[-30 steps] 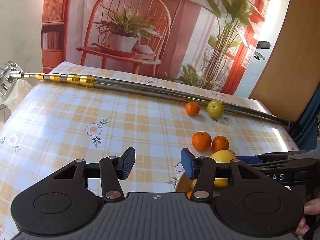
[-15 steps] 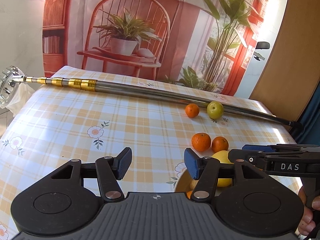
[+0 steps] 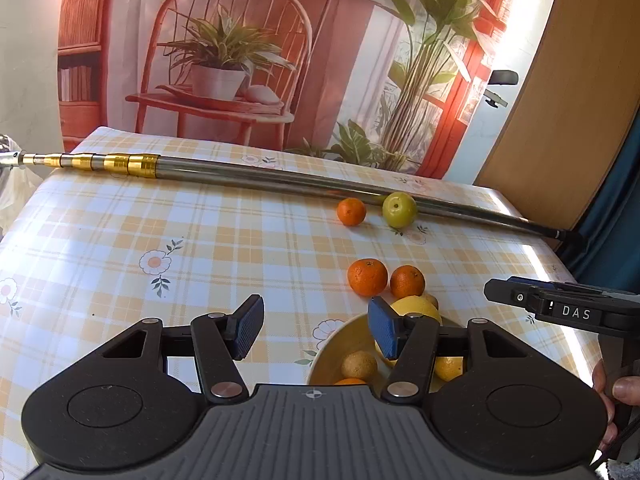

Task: Organize fruits
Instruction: 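Move the left tool to another brown kiwi and close on it, then carry the kiwi toward the bowl with the left tool while the right tool grasps an orange, then lower the kiwi into the bowl and open the left tool while the right tool carries the orange, then lower the orange into the bowl and open the right tool, then grasp a tangerine with the left tool while the right tool moves to the green-yellow apple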

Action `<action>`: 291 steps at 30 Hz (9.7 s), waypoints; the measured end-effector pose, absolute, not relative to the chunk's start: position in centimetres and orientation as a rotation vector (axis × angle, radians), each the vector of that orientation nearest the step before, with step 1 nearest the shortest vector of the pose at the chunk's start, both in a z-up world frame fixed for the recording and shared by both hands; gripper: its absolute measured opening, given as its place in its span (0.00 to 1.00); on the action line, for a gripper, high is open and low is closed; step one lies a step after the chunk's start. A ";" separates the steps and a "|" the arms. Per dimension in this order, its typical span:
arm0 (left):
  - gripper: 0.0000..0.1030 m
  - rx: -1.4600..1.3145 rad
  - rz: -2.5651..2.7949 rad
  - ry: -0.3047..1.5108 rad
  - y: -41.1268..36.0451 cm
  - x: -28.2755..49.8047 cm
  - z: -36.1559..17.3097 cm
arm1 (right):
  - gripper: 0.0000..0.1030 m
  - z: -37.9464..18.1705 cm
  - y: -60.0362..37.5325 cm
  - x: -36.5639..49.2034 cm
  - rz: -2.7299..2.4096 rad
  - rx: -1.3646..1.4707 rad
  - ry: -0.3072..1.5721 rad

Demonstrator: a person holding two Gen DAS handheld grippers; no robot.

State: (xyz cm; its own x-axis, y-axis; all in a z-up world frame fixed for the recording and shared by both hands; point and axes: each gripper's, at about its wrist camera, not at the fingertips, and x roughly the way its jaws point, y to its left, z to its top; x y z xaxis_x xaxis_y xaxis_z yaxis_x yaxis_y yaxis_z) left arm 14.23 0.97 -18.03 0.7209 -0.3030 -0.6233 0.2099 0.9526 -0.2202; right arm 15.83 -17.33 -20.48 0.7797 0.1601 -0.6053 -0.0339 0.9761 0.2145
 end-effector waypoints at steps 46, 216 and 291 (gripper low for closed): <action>0.26 0.050 -0.420 1.119 -14.0 26.6 -22.5 | 0.33 -22.5 -24.5 15.0 0.029 0.360 0.639; 0.90 -0.049 -0.176 0.597 5.7 10.9 -14.5 | 0.33 -21.5 -7.4 14.1 0.393 0.020 0.832; 0.66 0.050 -0.369 0.728 -2.9 23.1 -17.6 | 0.36 -18.6 -21.7 19.7 0.056 0.166 0.652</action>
State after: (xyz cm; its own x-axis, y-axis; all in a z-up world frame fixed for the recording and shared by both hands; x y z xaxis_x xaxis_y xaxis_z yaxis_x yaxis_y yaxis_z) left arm 23.08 -2.93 -17.61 0.6847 -0.3124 -0.6585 0.3467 0.9343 -0.0828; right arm 19.71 -21.65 -18.65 0.7941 0.1039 -0.5988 0.0000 0.9853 0.1709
